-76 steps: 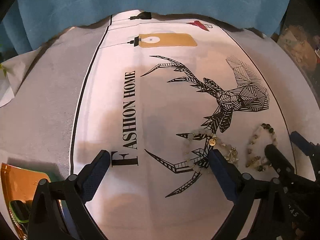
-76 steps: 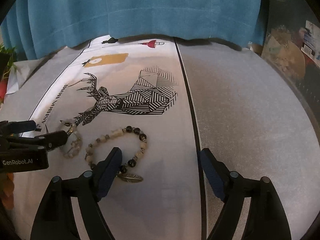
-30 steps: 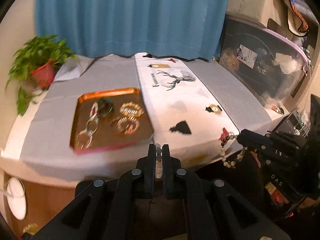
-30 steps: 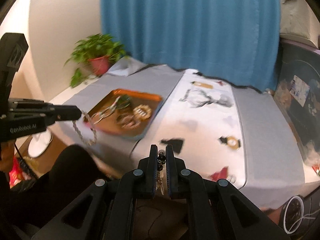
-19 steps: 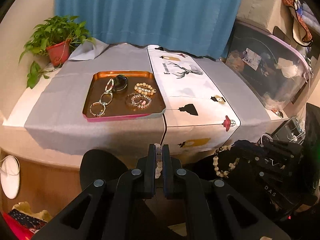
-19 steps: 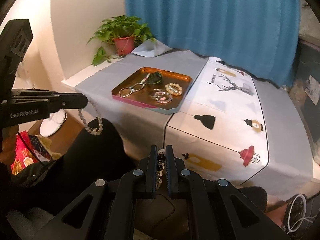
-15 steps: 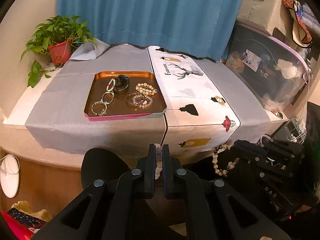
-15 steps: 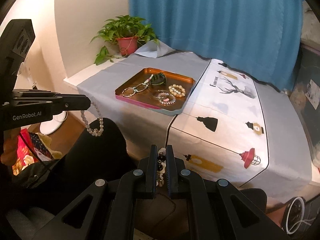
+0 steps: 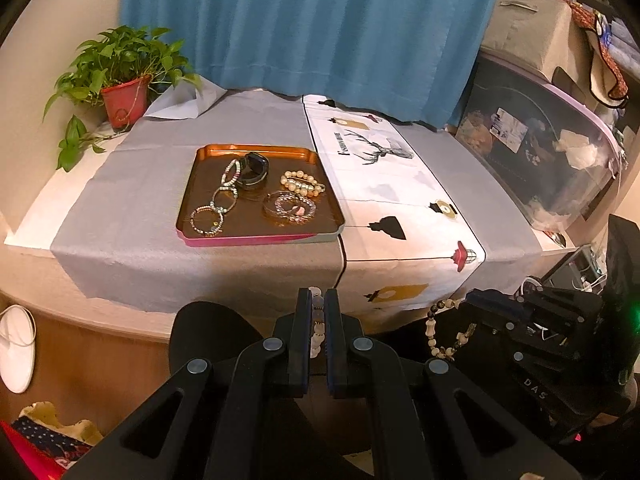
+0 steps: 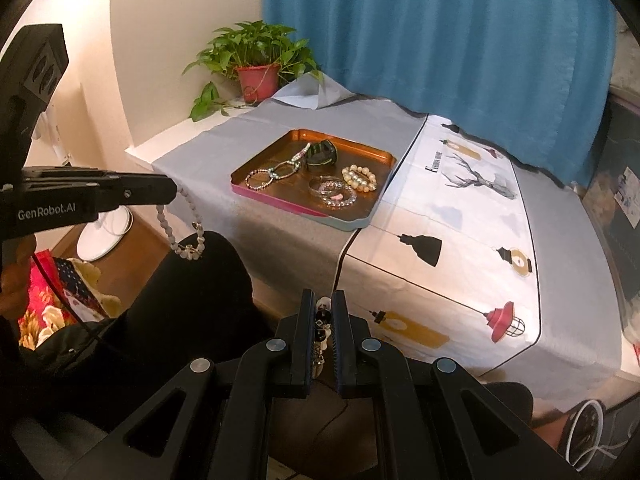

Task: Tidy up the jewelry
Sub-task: 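Lift both bracelets and carry them toward the orange tray with both tools, then lower both bracelets into the tray and open both tools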

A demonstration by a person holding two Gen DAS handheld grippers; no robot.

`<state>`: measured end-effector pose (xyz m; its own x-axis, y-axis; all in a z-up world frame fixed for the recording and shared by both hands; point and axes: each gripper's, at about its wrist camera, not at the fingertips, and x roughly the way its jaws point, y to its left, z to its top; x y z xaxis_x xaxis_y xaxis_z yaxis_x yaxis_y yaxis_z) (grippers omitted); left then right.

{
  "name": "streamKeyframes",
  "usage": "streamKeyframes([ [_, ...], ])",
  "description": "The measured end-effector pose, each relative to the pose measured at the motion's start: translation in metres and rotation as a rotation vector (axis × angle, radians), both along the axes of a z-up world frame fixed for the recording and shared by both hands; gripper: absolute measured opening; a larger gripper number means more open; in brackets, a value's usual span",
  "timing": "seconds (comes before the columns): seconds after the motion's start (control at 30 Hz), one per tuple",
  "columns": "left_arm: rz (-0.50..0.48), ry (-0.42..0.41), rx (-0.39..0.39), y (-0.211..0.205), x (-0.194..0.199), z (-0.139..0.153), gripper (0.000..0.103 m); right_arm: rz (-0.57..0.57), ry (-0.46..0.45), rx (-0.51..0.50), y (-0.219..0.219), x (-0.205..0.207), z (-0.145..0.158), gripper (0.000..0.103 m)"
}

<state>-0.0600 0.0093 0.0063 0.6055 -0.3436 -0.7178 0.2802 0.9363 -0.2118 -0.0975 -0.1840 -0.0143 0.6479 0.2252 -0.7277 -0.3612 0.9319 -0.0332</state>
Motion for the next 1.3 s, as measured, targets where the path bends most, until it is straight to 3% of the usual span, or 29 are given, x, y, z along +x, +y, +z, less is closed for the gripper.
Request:
streamKeyframes([
  [0.37,0.029,0.009,-0.013,0.016,0.047,-0.002,0.004,0.006,0.023,-0.006,0.012,0.048,-0.005,0.008],
  [0.9,0.048,-0.02,0.012,0.026,0.14,-0.004,0.004,0.038,-0.005,0.021,0.042,0.157,0.0,0.008],
  [1.3,0.063,0.024,0.053,0.023,0.224,-0.038,0.004,0.036,-0.015,0.043,0.057,0.249,-0.02,0.008],
])
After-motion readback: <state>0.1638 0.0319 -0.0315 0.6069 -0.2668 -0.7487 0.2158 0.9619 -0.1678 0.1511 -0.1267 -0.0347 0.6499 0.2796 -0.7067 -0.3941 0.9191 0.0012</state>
